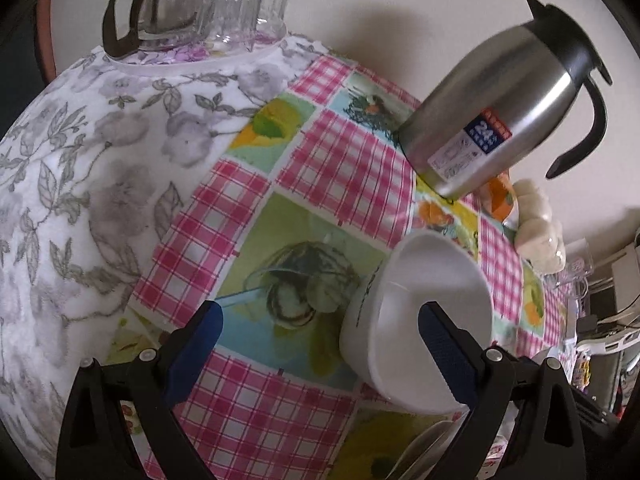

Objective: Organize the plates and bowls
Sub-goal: 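Close both grippers on the rim of the white square bowl, then lift the white square bowl and carry it over the tray with both grippers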

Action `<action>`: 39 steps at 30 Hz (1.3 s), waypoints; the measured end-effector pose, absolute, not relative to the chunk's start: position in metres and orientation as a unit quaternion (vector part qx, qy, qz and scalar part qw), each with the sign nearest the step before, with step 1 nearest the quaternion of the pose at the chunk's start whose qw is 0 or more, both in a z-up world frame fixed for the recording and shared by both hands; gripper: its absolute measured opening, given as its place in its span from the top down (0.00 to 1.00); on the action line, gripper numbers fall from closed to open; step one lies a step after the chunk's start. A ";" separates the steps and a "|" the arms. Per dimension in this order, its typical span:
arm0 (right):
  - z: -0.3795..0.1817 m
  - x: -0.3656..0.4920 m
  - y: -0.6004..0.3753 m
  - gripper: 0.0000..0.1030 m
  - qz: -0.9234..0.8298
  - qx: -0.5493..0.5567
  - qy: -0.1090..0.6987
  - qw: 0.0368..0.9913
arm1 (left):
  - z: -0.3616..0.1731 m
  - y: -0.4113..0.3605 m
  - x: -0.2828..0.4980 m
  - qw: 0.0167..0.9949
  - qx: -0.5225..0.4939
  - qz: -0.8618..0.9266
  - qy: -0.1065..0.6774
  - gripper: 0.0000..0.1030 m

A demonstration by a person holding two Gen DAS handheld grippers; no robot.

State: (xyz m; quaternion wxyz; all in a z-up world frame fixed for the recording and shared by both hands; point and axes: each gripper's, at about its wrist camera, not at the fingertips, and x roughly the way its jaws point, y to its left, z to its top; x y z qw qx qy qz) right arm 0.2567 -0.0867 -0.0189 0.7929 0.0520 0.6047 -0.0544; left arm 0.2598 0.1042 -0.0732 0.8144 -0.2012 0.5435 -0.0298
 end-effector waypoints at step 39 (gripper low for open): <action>-0.042 0.265 -0.057 0.87 -0.017 0.026 0.625 0.780 | -0.093 0.087 0.260 0.787 -0.268 -0.085 0.549 0.80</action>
